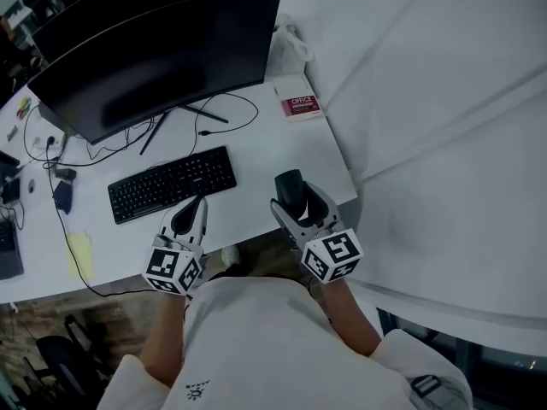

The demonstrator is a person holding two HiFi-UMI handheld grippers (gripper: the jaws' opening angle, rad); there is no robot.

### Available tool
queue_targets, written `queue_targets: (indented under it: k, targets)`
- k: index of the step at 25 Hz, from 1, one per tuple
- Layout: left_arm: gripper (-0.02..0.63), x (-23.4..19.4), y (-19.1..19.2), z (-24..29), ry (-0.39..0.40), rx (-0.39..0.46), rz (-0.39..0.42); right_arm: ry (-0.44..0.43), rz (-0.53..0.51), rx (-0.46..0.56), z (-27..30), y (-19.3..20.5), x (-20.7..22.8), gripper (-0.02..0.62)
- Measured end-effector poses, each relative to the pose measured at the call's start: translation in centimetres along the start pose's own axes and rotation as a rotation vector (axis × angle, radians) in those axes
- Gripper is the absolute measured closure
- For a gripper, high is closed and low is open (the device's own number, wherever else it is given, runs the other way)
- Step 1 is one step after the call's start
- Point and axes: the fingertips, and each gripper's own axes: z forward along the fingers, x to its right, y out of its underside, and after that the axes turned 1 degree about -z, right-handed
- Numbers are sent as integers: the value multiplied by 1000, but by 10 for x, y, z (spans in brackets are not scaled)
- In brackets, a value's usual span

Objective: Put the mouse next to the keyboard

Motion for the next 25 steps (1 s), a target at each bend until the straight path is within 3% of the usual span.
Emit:
queue_targets:
  k: [25]
  targets:
    - [595, -35, 5, 14, 65, -27, -10, 45, 5, -22, 35, 3, -13, 270]
